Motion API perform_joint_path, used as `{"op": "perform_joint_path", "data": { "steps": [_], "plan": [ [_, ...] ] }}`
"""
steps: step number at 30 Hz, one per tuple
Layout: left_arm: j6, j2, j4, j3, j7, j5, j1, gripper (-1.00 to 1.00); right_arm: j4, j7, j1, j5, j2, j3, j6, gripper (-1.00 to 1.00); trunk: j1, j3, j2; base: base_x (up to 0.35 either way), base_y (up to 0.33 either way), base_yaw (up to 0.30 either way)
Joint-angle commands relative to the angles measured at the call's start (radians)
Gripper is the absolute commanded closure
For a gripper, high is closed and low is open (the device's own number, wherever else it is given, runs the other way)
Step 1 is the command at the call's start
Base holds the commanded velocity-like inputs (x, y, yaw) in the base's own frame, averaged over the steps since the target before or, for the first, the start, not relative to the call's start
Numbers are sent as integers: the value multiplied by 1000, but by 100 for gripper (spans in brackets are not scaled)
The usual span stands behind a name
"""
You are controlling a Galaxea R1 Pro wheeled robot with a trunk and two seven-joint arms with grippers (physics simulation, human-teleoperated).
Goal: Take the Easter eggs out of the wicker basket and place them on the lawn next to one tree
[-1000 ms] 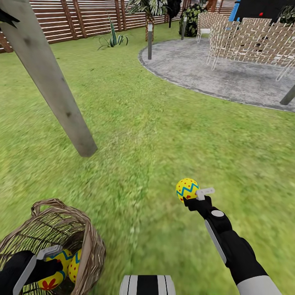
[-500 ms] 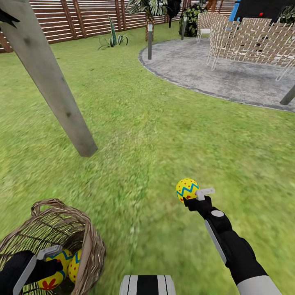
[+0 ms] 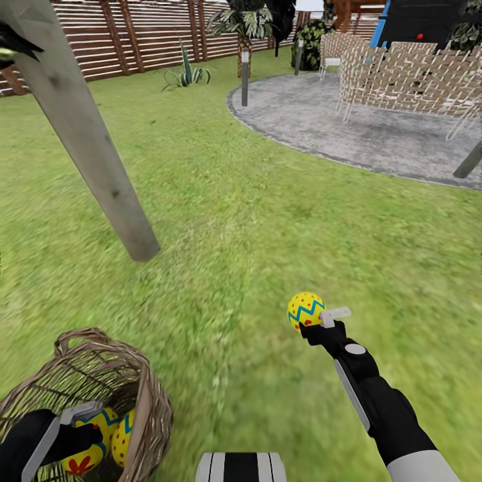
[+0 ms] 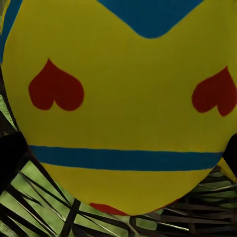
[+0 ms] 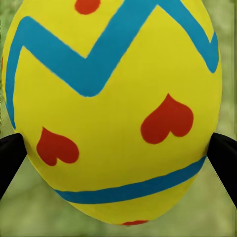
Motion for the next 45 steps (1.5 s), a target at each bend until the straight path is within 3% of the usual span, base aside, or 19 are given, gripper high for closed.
{"op": "perform_joint_path", "data": {
  "steps": [1, 10, 15, 29, 40, 45],
  "plan": [
    [5, 0, -1, 3, -7, 2, 0, 100, 1, -1, 0, -1, -1, 1, 4, 100, -1, 3, 0, 0, 0, 0],
    [5, -1, 0, 2, -7, 1, 0, 100, 33, 0, 0, -2, -7, -2, 9, 100, -5, 38, 2, 0, 0, 0],
    [3, -2, 0, 2, -5, 1, 0, 100, 38, -2, 0, -4, -7, -4, 5, 100, -5, 38, 2, 0, 0, 0],
    [5, -2, -1, 2, -5, 2, 0, 100, 41, 1, 0, -5, -4, -2, 3, 100, -11, 92, 5, 0, 0, 0],
    [3, -2, -1, 2, -5, 2, 0, 100, 43, 0, 0, -3, -5, -2, 6, 100, -11, 92, 5, 0, 0, 0],
    [5, -2, -1, 2, -5, 2, 0, 100, 43, -2, 0, -2, -5, -3, 3, 100, -13, 112, 7, 0, 0, 0]
  ]
}}
